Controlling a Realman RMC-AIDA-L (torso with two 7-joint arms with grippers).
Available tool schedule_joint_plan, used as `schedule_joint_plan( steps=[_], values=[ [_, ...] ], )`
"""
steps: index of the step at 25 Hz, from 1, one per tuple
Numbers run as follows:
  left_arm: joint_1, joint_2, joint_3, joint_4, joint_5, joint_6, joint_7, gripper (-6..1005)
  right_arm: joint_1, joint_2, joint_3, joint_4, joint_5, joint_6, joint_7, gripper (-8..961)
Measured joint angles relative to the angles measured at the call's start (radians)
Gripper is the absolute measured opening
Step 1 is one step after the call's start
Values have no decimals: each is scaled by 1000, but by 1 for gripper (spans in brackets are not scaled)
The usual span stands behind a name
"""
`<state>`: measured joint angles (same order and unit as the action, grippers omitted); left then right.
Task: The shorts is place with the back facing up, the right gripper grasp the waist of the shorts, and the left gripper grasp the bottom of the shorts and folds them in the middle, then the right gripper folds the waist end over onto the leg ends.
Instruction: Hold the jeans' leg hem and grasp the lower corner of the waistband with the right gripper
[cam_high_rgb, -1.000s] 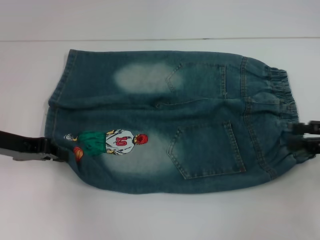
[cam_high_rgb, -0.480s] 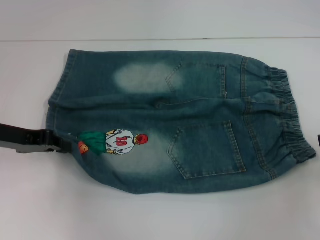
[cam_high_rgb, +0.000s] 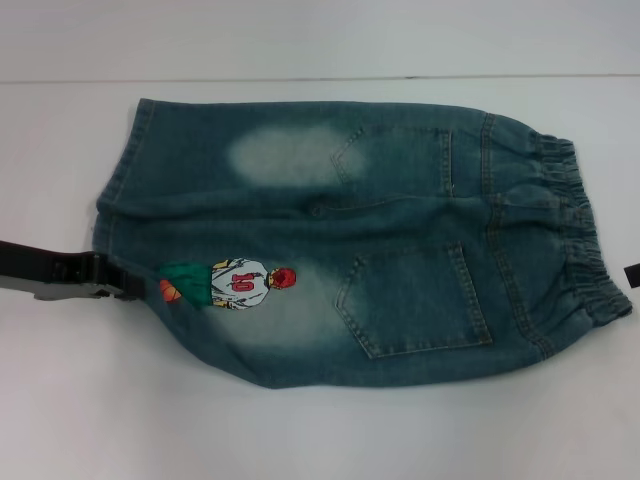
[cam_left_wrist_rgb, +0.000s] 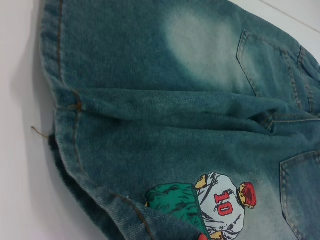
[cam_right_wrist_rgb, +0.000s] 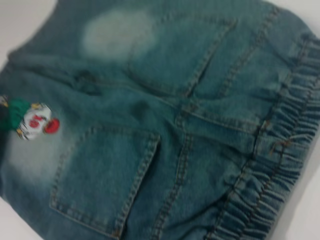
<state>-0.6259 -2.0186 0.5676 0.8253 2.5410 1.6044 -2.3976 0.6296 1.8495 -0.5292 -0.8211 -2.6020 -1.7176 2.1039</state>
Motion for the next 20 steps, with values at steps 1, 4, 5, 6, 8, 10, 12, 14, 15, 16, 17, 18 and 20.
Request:
schedule_joint_plan(
  steps=[1, 4, 5, 6, 8, 10, 12, 14, 15, 16, 17, 18, 20],
  values=[
    [0, 0, 0, 0, 0, 0, 0, 45, 8, 1, -22, -4, -10, 0, 16, 912],
    [0, 0, 0, -1, -1, 0, 0, 45, 28, 8, -75, -5, -35, 1, 42, 912],
    [0, 0, 0, -1, -1, 0, 0, 45, 35, 12, -96, -5, -46, 1, 48, 912],
    [0, 0, 0, -1, -1, 0, 0, 45, 40, 14, -108, -3, -53, 1, 51, 911],
    [1, 0, 0, -2, -1, -1, 0, 45, 52, 19, -131, 0, -62, 3, 59, 911],
    [3, 3, 0, -2, -1, -4, 0, 45, 61, 22, -156, 3, -73, 4, 71, 911],
    [5, 4, 0, -2, -1, -5, 0, 45, 68, 28, -190, 3, -92, 6, 80, 911],
    [7, 4, 0, -2, -1, -6, 0, 45, 76, 39, -220, 4, -117, 7, 84, 912],
    [7, 4, 0, -2, -1, -6, -1, 45, 82, 46, -232, 3, -135, 7, 85, 912],
    [7, 4, 0, -2, -1, -6, -1, 45, 87, 52, -237, 3, -149, 7, 85, 912],
    [7, 4, 0, -3, -1, -6, -1, 45, 92, 59, -241, 3, -162, 7, 85, 912],
    [7, 5, 0, -3, -1, -6, -1, 45, 97, 63, -243, 3, -170, 7, 85, 912],
    [6, 5, 0, -3, -1, -5, -1, 45, 104, 72, -249, 4, -180, 12, 85, 912]
  ],
)
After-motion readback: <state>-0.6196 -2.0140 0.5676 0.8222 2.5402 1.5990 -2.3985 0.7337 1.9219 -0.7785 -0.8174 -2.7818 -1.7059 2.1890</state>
